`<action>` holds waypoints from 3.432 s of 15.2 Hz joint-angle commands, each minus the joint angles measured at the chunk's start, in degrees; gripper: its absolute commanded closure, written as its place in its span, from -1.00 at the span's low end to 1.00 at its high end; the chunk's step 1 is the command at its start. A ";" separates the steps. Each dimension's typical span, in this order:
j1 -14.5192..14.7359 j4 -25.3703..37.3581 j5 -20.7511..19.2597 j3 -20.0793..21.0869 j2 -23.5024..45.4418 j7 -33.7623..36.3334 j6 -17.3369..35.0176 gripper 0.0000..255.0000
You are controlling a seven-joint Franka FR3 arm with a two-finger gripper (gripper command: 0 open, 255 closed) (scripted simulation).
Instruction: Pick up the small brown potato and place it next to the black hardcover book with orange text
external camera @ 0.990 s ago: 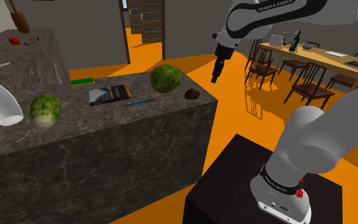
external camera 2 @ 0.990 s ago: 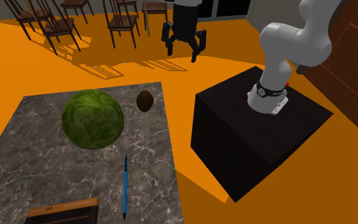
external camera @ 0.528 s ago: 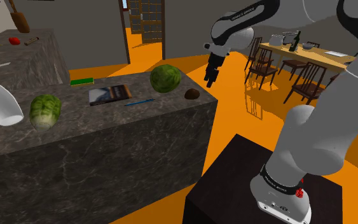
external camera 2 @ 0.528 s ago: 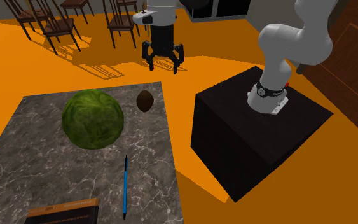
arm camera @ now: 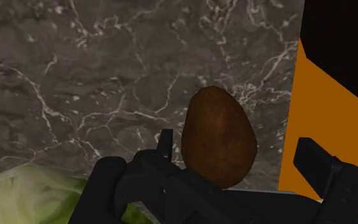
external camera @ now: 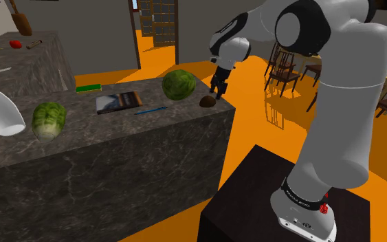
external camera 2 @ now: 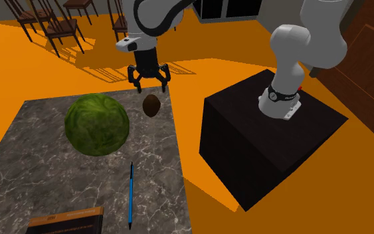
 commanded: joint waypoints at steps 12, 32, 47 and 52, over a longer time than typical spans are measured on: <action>-1.24 -0.67 4.98 2.68 4.77 -4.17 3.34 -1.00; 0.01 0.72 1.33 1.05 1.31 -1.02 0.08 1.00; 1.67 5.97 -5.01 -1.07 -4.58 5.03 -8.02 1.00; 1.88 8.12 -6.35 -1.39 -5.79 6.52 -10.69 1.00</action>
